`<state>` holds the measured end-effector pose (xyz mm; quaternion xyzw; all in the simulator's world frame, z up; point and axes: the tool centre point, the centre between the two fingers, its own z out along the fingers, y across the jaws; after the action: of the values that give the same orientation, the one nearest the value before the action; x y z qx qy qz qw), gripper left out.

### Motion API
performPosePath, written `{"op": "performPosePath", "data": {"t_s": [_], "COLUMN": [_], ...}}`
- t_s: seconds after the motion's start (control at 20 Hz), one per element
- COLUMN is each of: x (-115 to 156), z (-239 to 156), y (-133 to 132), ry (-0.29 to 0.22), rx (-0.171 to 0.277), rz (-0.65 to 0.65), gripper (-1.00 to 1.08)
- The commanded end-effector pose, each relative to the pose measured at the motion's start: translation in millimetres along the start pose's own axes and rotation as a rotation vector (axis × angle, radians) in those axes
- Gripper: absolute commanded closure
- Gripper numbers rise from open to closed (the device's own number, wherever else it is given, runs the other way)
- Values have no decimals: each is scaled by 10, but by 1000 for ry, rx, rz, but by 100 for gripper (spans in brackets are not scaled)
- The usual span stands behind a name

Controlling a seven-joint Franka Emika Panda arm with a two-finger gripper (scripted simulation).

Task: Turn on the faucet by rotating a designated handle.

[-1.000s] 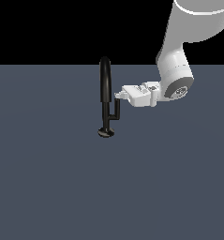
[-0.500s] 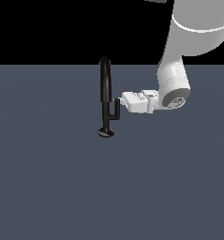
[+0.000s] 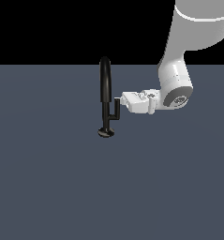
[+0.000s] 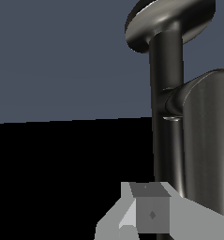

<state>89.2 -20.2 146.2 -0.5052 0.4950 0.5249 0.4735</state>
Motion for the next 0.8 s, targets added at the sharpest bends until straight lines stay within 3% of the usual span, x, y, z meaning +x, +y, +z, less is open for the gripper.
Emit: {"op": "performPosePath", "data": {"t_s": [0.0, 0.75], "x": [-17, -123], "z": [1, 3], "y": [53, 371], "ry": [0, 0], "rx": [0, 0], "rz": [0, 0], "gripper": [108, 108]}}
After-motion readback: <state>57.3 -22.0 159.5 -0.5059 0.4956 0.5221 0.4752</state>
